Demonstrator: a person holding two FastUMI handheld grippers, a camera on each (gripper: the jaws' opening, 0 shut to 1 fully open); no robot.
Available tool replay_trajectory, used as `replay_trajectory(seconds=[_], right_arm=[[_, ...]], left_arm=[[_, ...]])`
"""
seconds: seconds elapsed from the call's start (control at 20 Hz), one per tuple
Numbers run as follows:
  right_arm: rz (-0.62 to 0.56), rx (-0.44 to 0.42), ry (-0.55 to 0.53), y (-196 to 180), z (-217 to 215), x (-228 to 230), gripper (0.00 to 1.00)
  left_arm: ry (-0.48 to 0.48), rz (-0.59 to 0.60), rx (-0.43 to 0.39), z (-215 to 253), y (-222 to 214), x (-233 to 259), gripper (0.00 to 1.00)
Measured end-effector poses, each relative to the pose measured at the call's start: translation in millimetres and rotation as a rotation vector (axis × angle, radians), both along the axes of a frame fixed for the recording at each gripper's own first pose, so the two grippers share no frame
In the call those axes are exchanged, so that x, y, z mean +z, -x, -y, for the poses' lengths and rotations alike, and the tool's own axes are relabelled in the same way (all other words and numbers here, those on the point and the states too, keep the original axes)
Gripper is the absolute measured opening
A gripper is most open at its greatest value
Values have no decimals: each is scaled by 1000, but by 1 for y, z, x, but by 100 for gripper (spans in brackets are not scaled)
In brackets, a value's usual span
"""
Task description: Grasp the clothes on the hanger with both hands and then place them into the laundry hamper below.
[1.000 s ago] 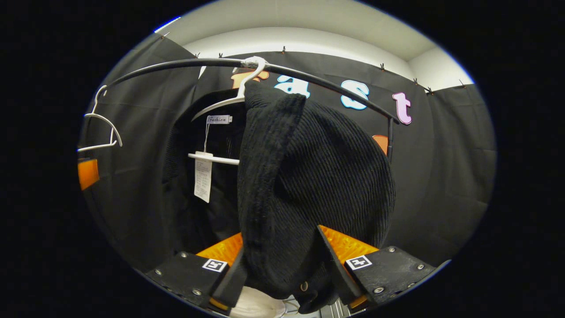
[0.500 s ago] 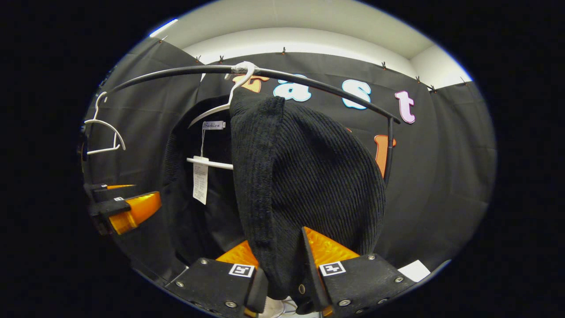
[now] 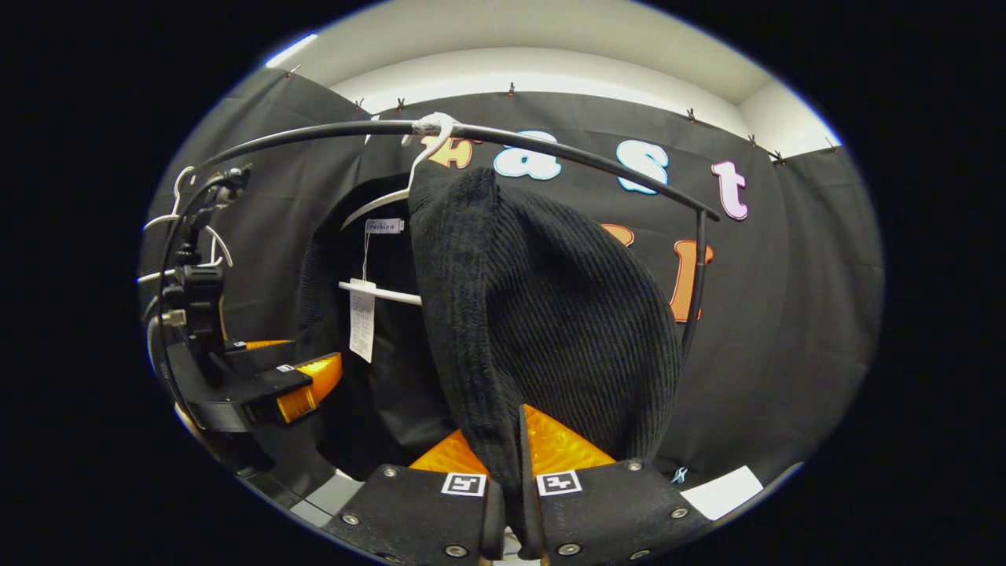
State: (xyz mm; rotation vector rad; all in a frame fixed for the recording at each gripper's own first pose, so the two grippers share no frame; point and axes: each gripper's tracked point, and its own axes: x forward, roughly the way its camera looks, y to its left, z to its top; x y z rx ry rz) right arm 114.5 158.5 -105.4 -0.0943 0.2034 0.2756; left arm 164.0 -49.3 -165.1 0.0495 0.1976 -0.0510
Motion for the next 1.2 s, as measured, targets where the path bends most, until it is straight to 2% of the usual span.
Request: replay_trajectory(seconds=[0.05, 0.1, 0.15, 0.25, 0.3, 0.45, 0.6, 0.75, 0.8, 0.85, 0.9, 0.95, 1.0, 1.05, 1.1, 1.2], right_arm=[[-1, 2, -3, 0, 1, 0, 9], [-1, 0, -6, -1, 2, 0, 8], [-1, -3, -10, -1, 3, 1, 7], [0, -8, -20, 0, 6, 4, 6], [0, -9, -24, 0, 7, 5, 6], [8, -13, -26, 1, 10, 10, 5], [27, -13, -24, 8, 21, 21, 5], [53, -22, -27, 11, 33, 33, 5], [54, -24, -29, 12, 37, 36, 5], [56, -21, -38, 14, 39, 38, 2], [63, -12, -47, 14, 40, 43, 0], [73, -4, -51, 14, 42, 49, 0], [85, 5, -53, 13, 44, 53, 12], [97, 15, -56, 14, 46, 58, 5], [108, 28, -62, 14, 48, 64, 12], [130, 49, -74, 11, 53, 74, 12]], left_arm=[[-6, -2, 11, -2, -4, -3, 100], [-11, -3, 21, -4, -8, -6, 94], [-13, -2, 32, -7, -12, -7, 97], [-4, 0, 40, -10, -19, -11, 97], [5, -5, 41, -11, -20, -13, 94], [-6, -22, 62, -19, -24, -17, 97], [-22, -19, 43, -20, -24, -14, 98], [-38, -9, 45, -24, -23, -10, 94], [-42, -3, 54, -26, -22, -7, 92], [-44, -1, 57, -27, -22, -6, 80], [-46, -1, 59, -27, -19, -1, 74], [-47, 2, 64, -28, -18, 2, 73], [-45, 5, 67, -28, -16, 6, 73], [-41, 9, 66, -27, -13, 11, 74], [-46, 20, 84, -30, -11, 17, 74], [-61, 24, 102, -31, -5, 28, 59]])
